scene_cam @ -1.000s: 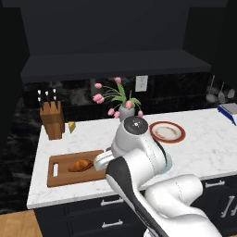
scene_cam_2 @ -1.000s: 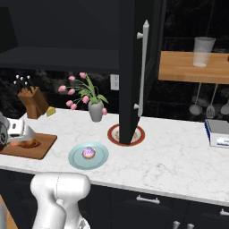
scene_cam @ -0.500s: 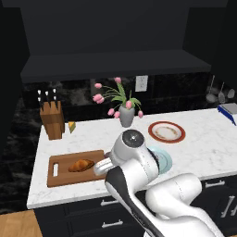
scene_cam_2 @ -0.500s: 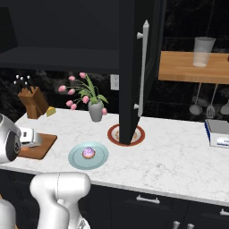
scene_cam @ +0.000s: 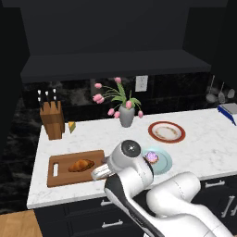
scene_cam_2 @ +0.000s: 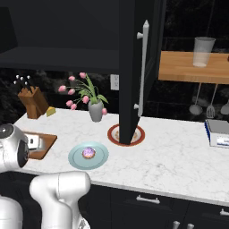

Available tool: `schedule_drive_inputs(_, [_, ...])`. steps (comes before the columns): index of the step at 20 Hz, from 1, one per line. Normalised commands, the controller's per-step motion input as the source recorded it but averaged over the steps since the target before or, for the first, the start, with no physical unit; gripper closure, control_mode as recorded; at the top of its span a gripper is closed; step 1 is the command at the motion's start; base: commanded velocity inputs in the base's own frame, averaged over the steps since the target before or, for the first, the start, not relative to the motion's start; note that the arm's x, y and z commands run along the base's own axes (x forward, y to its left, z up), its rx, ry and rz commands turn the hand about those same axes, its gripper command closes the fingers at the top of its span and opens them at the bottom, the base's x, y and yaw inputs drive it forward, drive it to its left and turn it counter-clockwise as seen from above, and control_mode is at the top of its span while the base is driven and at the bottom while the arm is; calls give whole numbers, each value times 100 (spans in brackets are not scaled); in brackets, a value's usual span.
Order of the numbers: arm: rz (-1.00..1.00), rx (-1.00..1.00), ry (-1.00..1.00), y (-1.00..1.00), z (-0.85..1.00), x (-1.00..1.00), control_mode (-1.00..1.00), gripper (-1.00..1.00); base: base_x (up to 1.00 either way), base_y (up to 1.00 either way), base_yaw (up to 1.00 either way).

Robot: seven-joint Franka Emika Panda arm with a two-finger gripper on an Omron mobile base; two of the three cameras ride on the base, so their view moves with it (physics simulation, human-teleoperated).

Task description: From the different types of pastries on the counter, select a croissant and place it on the cutting board. Then retrieve a jar of jam from the cabinet and place it alongside the croissant on the cutting board.

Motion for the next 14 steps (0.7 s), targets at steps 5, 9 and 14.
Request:
schedule_drive_inputs(5, [0, 0, -2, 40, -20, 29, -100, 100, 0, 0, 0])
schedule_drive_inputs(9, [0, 3, 0, 3, 0, 59, -100, 100, 0, 0, 0])
schedule_drive_inputs(14, [0, 1, 0, 6, -11, 43, -100, 100, 0, 0, 0])
